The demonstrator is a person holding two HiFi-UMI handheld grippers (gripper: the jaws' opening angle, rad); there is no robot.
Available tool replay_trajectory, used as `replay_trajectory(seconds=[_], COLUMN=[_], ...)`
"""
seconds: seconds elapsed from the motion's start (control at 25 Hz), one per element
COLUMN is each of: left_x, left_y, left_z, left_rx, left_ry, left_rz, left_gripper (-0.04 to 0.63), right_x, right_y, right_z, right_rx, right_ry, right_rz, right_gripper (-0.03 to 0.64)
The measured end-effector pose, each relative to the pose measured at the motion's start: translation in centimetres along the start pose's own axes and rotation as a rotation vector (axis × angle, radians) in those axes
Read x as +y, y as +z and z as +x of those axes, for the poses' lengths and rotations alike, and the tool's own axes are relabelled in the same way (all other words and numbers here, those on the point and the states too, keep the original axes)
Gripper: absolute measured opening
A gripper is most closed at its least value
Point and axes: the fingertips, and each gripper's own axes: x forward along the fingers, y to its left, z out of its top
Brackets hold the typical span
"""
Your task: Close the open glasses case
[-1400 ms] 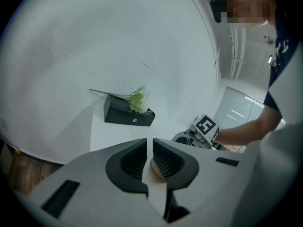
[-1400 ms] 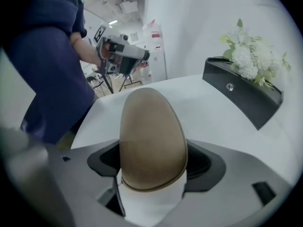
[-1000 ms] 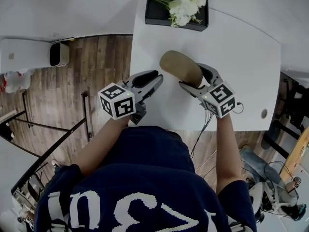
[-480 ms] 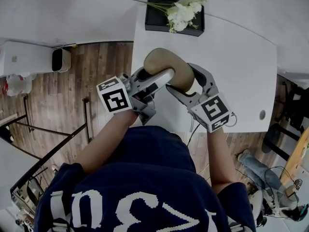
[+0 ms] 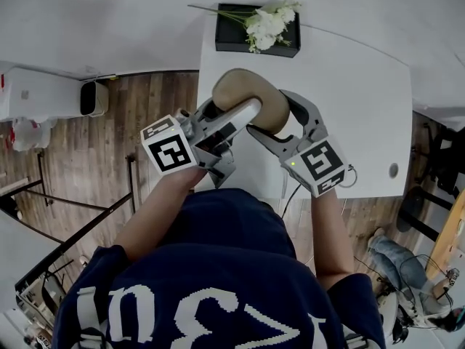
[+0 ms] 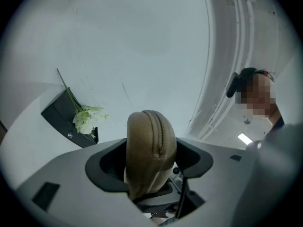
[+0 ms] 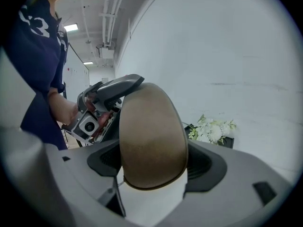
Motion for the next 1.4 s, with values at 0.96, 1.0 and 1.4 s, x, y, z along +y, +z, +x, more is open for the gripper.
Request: replay_trajectory(seconds=[0.96, 1.0, 1.4], left_x=[-7.0, -7.2, -7.4], left_y=[6.8, 6.9, 7.1], left_z=[-0.7, -0.8, -1.0], left_rx=[-0.153, -0.162, -0.197], left_ry=[-0.112, -0.115, -0.117], left_rz=[0.028, 0.024, 0.003], left_gripper=[0.279, 0.279, 0.279], right_x=[3.0, 3.0, 2.3], right_y=[4.1, 4.2, 5.4], right_z=[-6.1, -6.3, -8.0], right_rx=[-0.373, -0.382, -0.444], right_ry=[-0.065, -0.065, -0.155], right_rz=[0.351, 0.369, 0.335], right_gripper=[0.051, 0.059, 0.029])
